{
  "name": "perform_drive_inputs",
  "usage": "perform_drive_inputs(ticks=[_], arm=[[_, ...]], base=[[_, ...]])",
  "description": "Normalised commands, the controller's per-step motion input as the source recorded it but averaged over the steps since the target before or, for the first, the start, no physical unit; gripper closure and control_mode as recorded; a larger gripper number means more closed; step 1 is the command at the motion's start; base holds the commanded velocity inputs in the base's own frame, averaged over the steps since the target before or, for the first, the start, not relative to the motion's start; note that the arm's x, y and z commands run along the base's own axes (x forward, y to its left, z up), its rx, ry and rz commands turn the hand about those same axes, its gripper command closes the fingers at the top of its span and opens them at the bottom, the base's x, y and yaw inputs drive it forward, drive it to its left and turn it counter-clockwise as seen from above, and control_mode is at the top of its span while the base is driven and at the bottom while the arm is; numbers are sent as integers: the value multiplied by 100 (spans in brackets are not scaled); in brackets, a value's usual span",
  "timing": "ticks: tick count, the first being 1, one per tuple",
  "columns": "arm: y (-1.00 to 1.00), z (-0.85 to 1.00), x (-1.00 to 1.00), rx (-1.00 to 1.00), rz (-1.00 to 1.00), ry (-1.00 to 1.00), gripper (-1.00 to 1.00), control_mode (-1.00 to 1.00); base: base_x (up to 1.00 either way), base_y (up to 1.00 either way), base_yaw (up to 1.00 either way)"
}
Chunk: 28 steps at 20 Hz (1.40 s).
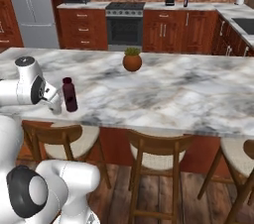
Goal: There is a wine glass and glass cup on the dining counter. Place the wine bottle next to the wine glass and the juice bottle next to the glass cup.
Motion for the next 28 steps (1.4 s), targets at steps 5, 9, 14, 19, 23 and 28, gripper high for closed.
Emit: perform_drive_inputs(ticks=[5,9,14,19,23,28], arm=[[0,0,0,0,0,0,-100,100],[0,0,0,0,0,0,-100,100],[0,0,0,0,0,0,-100,100],[0,0,0,0,0,0,-100,100],[0,0,0,0,0,0,-100,100],[0,0,0,0,0,0,-100,100]], base=[[-76,10,3],[-59,17,6],[-17,67,10],[5,92,1],[18,94,0],[25,94,0]])
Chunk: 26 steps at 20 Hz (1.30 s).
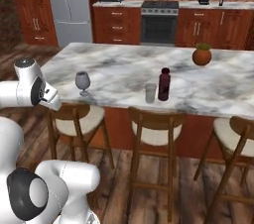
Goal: There is a wine glass and glass cup on the dining counter. Place the wine bottle next to the wine glass and the juice bottle next to the glass cup.
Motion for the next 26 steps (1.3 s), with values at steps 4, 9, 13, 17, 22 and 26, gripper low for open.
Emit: perform_drive_inputs(ticks=[4,9,13,17,22,26], arm=[[0,0,0,0,0,0,-100,100],[0,0,0,0,0,0,-100,100],[0,0,0,0,0,0,-100,100],[0,0,0,0,0,0,-100,100],[0,0,0,0,0,0,-100,100],[0,0,0,0,0,0,-100,100]], base=[[30,94,0],[39,92,0],[43,88,0],[46,88,0],[54,81,-4],[56,78,-7]])
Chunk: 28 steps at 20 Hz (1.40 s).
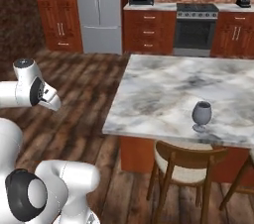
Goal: There is a wine glass and glass cup on the dining counter. Place the wine bottle next to the wine glass and the juice bottle next to the glass cup.
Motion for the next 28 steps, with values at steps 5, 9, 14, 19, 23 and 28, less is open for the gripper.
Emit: perform_drive_inputs(ticks=[5,9,14,19,23,28], arm=[[0,0,0,0,0,0,-100,100],[0,0,0,0,0,0,-100,100],[0,0,0,0,0,0,-100,100],[0,0,0,0,0,0,-100,100],[0,0,0,0,0,0,-100,100],[0,0,0,0,0,0,-100,100]], base=[[57,77,-7],[56,78,-8],[49,77,-12],[72,54,-21],[93,25,-18],[94,24,-16]])
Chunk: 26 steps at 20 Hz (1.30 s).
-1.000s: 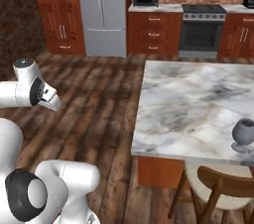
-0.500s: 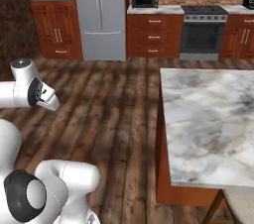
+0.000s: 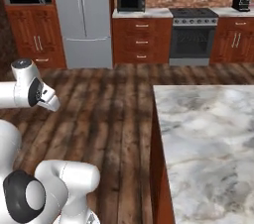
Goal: There is a wine glass and glass cup on the dining counter. Place the wine bottle next to the wine glass and the juice bottle next to the glass cup.
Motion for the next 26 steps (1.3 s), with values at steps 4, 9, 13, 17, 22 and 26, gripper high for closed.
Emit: perform_drive_inputs(ticks=[4,9,13,17,22,26], arm=[[0,0,0,0,0,0,-100,100],[0,0,0,0,0,0,-100,100],[0,0,0,0,0,0,-100,100],[0,0,0,0,0,0,-100,100],[0,0,0,0,0,0,-100,100],[0,0,0,0,0,0,-100,100]], base=[[94,24,-13],[94,28,-11],[94,27,-9],[94,25,-13],[94,25,-14],[94,21,-14]])
